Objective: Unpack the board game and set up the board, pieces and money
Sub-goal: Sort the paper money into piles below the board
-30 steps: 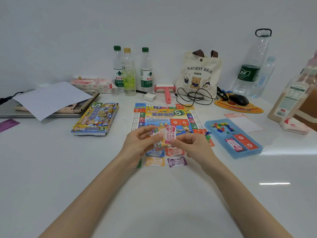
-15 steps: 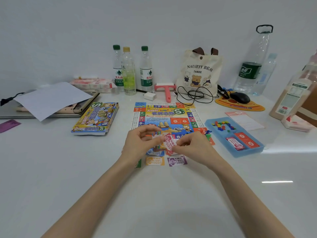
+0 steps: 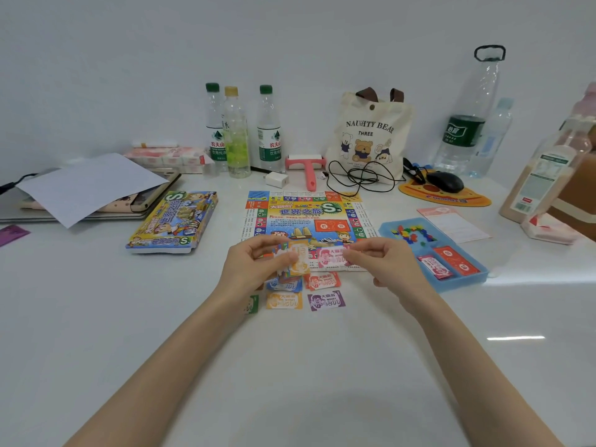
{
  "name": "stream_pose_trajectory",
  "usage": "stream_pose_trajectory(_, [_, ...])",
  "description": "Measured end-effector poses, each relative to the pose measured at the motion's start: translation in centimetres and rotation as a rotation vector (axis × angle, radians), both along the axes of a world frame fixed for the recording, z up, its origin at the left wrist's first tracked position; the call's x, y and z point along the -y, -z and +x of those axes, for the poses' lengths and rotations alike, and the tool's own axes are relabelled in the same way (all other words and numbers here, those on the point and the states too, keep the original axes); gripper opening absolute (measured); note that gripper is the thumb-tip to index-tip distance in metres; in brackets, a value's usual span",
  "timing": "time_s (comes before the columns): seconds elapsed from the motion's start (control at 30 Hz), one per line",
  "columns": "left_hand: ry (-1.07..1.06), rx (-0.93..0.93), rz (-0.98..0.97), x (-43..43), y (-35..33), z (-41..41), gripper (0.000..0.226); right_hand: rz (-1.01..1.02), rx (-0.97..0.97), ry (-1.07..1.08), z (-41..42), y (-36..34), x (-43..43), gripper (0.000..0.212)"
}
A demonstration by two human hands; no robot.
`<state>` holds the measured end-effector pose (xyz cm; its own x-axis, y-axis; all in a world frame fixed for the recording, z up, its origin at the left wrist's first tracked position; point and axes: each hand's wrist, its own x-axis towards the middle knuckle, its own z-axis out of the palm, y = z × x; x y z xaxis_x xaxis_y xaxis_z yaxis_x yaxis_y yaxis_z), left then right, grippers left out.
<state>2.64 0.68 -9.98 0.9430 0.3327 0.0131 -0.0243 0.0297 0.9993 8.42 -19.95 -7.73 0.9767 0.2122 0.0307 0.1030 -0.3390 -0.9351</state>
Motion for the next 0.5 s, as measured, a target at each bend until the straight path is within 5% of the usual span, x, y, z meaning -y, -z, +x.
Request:
stream_pose_trajectory(0.17, [-0.021, 0.025, -0.049, -0.4, 0.1, 0.2, 0.024, -0.223, -0.020, -0.025, 1.1, 0.9, 1.9, 0.011])
stream_pose_trajectory(0.5, [-0.050, 0.013, -0.036, -0.9, 0.3, 0.5, 0.027, -0.353, -0.020, 0.000, 2.3, 1.9, 3.1, 0.011])
